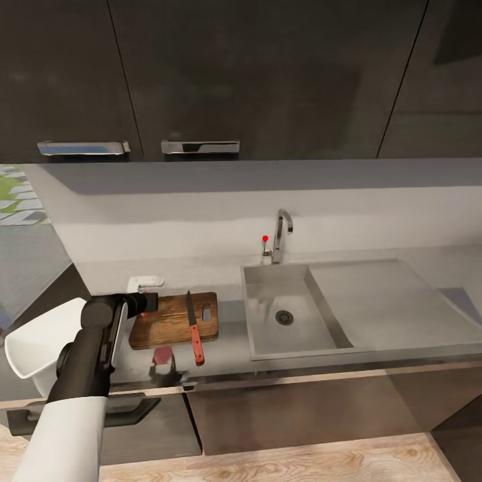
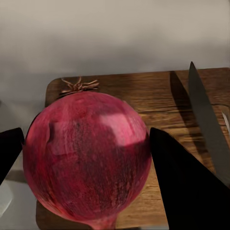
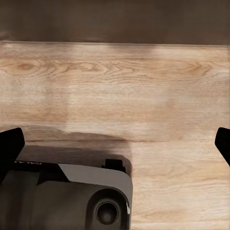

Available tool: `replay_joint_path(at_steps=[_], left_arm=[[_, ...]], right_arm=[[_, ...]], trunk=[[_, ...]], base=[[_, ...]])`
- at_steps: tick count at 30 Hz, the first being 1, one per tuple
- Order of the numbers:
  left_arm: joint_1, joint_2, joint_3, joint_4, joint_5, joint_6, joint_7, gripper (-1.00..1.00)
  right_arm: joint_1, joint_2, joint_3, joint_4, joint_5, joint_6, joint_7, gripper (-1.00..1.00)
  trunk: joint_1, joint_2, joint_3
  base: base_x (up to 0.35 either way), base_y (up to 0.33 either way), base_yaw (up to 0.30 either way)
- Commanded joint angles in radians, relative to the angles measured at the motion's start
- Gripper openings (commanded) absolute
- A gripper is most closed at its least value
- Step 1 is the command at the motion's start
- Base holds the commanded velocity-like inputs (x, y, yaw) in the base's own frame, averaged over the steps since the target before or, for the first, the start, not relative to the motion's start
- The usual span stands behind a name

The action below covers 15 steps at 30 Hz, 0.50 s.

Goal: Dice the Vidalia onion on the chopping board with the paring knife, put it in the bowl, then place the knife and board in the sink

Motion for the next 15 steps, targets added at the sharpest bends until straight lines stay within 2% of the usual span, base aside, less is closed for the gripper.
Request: replay_joint_path(at_steps=[1,15], left_arm=[[-0.001,-0.001,0.002,0.002,-0.012,0.003,-0.012,-1.00],[-0.001,-0.003,0.001,0.041,-0.012,0.000,-0.012,-1.00]], right_arm=[[-0.001,0.000,0.009,0.001,-0.006,-0.003,-0.004,1.00],[-0.001,0.001,0.009,0.001,-0.006,-0.003,-0.004,1.00]], trunk=[[0.001,-0.002,-0.002],[0.001,-0.002,-0.009]], base=[[0.000,0.000,0.000],[0.000,0.000,0.000]])
